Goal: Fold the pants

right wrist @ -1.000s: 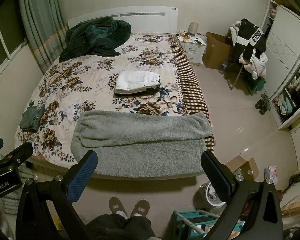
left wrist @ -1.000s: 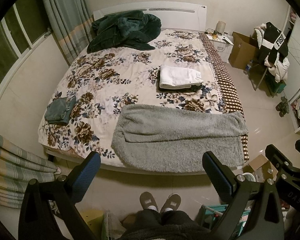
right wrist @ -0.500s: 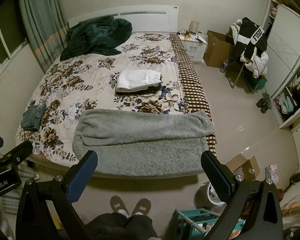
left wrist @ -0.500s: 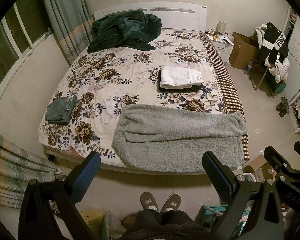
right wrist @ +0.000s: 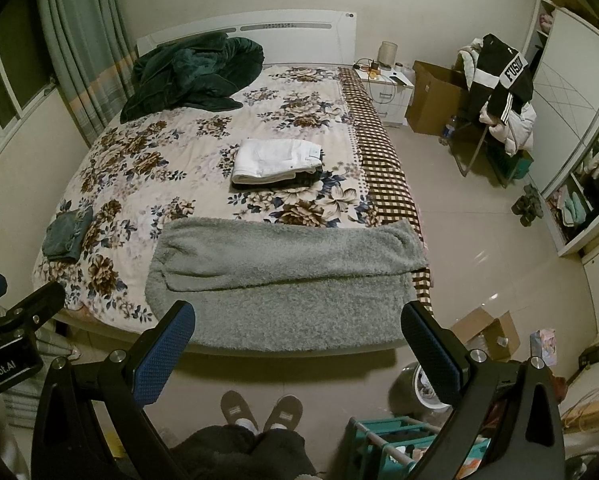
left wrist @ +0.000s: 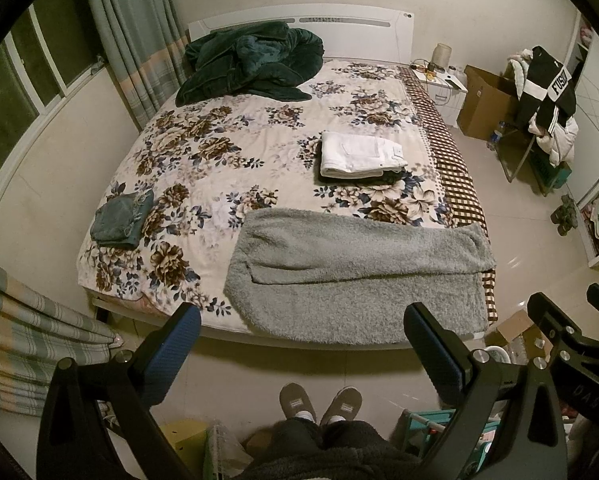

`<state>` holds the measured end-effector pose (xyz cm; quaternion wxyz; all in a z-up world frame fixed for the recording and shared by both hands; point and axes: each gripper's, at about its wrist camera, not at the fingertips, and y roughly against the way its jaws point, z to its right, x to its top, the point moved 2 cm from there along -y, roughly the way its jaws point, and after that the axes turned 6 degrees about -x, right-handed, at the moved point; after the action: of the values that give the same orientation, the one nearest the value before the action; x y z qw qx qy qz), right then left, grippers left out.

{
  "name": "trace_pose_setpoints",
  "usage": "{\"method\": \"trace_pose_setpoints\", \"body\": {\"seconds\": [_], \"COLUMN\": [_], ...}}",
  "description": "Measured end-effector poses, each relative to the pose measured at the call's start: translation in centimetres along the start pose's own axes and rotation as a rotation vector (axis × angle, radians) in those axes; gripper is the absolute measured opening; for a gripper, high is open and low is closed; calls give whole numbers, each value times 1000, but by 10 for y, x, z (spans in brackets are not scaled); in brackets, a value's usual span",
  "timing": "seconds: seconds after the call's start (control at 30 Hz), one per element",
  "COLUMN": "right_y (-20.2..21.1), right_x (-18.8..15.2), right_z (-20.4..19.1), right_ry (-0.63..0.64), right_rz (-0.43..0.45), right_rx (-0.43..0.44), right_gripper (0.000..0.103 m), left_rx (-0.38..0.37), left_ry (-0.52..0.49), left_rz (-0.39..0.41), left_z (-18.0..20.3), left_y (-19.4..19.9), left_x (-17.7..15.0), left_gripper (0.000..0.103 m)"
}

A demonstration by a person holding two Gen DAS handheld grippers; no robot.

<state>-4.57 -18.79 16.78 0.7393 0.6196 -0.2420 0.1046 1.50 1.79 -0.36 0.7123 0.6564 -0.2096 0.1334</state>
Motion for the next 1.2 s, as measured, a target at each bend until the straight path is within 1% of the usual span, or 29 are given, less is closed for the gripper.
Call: {"method": "trace_pose_setpoints", "body": {"seconds": [0.2, 0.23, 0.27, 0.37, 0.47, 0.5, 0.53, 0.57, 0.63, 0.67, 0.7, 0.73, 0.8, 0.87, 0.93, 0.97, 1.0, 1.07, 1.17, 1.2], "right_y": [-1, 1, 4, 6, -3, -9, -14, -19, -37, -45, -56, -67, -91, -118, -151, -166, -181, -219, -276, -297], "right_x": [6, 8, -5, -12, -16, -16, -14, -12, -6, -2, 3, 6, 15, 26, 39, 45, 52, 68, 90, 97], "right_z": [4, -4, -18, -23, -21, -16, -12, -9, 1, 8, 14, 17, 26, 32, 36, 38, 39, 42, 44, 44], "right_ry": [5, 6, 7, 10, 14, 14, 17, 17, 12, 7, 1, -7, -28, -44, -65, -76, -85, -112, -137, -148], "right_rz": [-4, -6, -6, -16, -28, -31, -36, -39, -45, -49, -53, -58, -63, -62, -65, -71, -80, -112, -147, -164], "right_rx": [3, 4, 5, 12, 18, 19, 19, 18, 13, 12, 12, 10, 10, -11, -46, -55, -67, -67, -94, -102], "right_gripper": [103, 103, 103, 103, 103, 103, 103, 103, 103, 103, 103, 103, 103, 103, 103, 103, 103, 103, 103, 103], "left_rx": [1, 0, -1, -1, 0, 1, 6, 11, 32, 50, 60, 89, 116, 156, 171, 191, 199, 218, 232, 240], "left_ry": [0, 1, 1, 2, 10, 12, 18, 21, 27, 36, 42, 48, 52, 59, 72, 79, 79, 80, 70, 64], "left_rz": [1, 1, 0, -2, -9, -10, -9, -6, 7, 12, 19, 31, 35, 41, 26, 13, 4, -20, -69, -78], "left_z": [-4, -4, -4, -5, -12, -10, 1, 1, 4, 3, 3, 4, 6, 6, 8, 7, 8, 8, 9, 10], "left_y": [2, 2, 2, 2, 4, 5, 2, 1, -7, -14, -20, -31, -47, -69, -97, -115, -124, -153, -202, -213], "left_x": [6, 6, 7, 6, 17, 19, 20, 23, 28, 38, 40, 44, 49, 61, 67, 74, 77, 87, 101, 106], "left_gripper": [103, 103, 103, 103, 103, 103, 103, 103, 103, 103, 103, 103, 103, 103, 103, 103, 103, 103, 103, 103]}}
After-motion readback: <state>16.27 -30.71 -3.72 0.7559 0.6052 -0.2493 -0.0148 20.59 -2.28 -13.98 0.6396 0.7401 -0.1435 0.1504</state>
